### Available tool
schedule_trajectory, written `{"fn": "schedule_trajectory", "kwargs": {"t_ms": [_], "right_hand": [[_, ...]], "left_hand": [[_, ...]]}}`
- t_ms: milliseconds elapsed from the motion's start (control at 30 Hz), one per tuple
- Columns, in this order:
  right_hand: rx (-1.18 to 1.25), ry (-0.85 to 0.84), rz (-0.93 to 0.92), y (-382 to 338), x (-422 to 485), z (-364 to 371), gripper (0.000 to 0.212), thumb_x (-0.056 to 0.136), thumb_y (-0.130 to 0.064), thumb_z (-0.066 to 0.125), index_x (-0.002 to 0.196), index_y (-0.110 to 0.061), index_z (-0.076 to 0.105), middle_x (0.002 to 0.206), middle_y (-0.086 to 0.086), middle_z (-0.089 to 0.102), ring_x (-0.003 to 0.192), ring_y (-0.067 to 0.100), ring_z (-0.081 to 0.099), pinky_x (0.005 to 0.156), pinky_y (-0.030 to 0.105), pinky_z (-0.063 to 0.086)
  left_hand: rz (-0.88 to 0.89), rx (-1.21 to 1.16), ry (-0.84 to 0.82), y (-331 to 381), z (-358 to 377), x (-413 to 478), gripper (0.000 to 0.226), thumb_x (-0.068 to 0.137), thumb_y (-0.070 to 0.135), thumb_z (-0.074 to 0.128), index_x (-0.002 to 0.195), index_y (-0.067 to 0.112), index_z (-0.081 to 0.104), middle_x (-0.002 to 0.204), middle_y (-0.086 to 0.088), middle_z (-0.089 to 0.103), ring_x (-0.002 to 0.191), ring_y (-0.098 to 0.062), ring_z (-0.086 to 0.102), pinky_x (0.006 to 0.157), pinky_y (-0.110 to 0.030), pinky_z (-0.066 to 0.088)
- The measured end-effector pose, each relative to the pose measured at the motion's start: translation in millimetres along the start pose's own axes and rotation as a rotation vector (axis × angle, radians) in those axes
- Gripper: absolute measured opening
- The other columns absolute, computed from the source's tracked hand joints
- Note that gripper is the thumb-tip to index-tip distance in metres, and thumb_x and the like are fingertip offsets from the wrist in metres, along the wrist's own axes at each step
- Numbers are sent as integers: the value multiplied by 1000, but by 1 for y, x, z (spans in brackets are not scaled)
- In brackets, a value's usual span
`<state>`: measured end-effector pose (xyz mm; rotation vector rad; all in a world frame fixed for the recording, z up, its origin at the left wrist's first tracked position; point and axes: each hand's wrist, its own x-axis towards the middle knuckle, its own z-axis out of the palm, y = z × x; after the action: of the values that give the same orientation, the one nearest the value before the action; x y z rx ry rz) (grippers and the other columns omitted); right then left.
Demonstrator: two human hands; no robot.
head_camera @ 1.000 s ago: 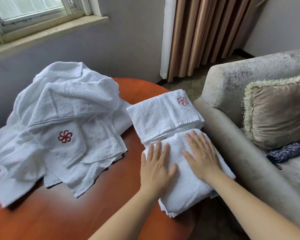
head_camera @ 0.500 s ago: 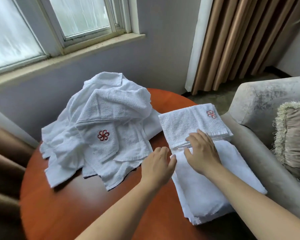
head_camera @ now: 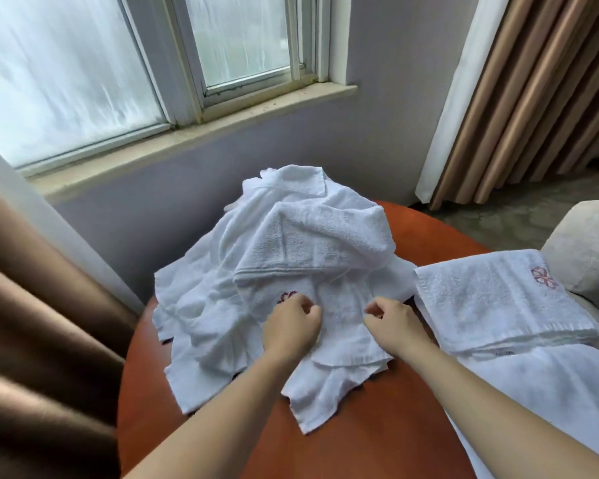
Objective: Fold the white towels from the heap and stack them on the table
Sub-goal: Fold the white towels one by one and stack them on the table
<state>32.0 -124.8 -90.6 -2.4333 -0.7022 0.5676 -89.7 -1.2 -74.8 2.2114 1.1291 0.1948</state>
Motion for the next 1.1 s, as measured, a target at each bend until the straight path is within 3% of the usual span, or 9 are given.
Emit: {"fn": "schedule_trajectory", "kwargs": {"t_ms": [200, 333, 433, 567, 700, 833, 967, 1033, 1100], "right_hand": [[735, -3, 317, -54, 48, 26, 9, 93, -11, 50, 95, -10, 59, 88, 2, 57, 79, 21, 54, 63, 30, 42], [1106, -100, 488, -79, 79, 30, 26, 100, -20, 43, 124, -11, 49, 123, 8, 53, 103, 26, 55, 84, 38, 44], [1317, -110, 560, -92, 98, 36, 41, 100, -21, 44, 138, -9, 40, 141, 14, 43, 109, 26, 54, 81, 37, 45], [1372, -4, 645, -97, 106, 41, 29, 96, -33, 55, 117, -12, 53, 94, 5, 58, 70, 13, 52, 61, 28, 41], [1425, 21, 618, -95, 106, 42, 18, 96, -24, 55, 110, -14, 55, 83, 2, 58, 72, 14, 53, 77, 32, 42], [1464, 42, 578, -93, 93, 47, 20, 95, -9, 50, 114, -8, 55, 92, 9, 63, 79, 21, 59, 67, 34, 46], [1472, 60, 626, -85, 63, 71, 18, 89, -3, 49, 104, -5, 60, 86, 12, 64, 76, 23, 60, 62, 33, 48], [1473, 84, 616, -81, 49, 83, 22, 85, -1, 52, 104, 0, 64, 88, 15, 66, 79, 26, 62, 66, 33, 51], [1486, 124, 562, -79, 38, 88, 28, 82, 2, 57, 109, 7, 64, 98, 20, 69, 87, 30, 65, 72, 34, 53]], "left_hand": [[-66, -229, -71, -25, -17, 54, 12, 86, 23, 52, 83, 22, 64, 79, 8, 67, 79, -12, 63, 70, -27, 48], [-110, -431, -74, -34, -24, 83, 14, 89, 20, 52, 101, 18, 59, 93, 4, 65, 88, -15, 62, 80, -30, 50], [-224, -667, -126, -35, -27, 101, 24, 93, 22, 53, 115, 18, 47, 110, -2, 59, 97, -19, 61, 83, -34, 50], [-397, -1024, -167, -30, -39, 115, 23, 96, 21, 54, 114, 9, 46, 108, -10, 61, 90, -21, 62, 76, -31, 52], [-396, -1062, -183, -33, -41, 122, 15, 96, 16, 53, 110, 13, 49, 108, -10, 62, 86, -19, 62, 79, -32, 52], [-186, -732, -68, -39, -37, 121, 25, 86, 12, 58, 107, 22, 51, 118, -6, 57, 95, -17, 54, 84, -33, 45], [374, 198, 14, -51, -29, 104, 66, 73, 32, 61, 135, 37, 36, 145, 9, 29, 135, -15, 25, 108, -38, 21], [505, 377, -51, -59, -18, 96, 88, 73, 39, 60, 147, 39, 14, 159, 9, -2, 147, -18, -1, 115, -45, 0], [608, 449, 16, -66, -10, 91, 104, 60, 43, 68, 149, 35, 14, 161, 3, 0, 148, -24, 4, 114, -52, 1]]}}
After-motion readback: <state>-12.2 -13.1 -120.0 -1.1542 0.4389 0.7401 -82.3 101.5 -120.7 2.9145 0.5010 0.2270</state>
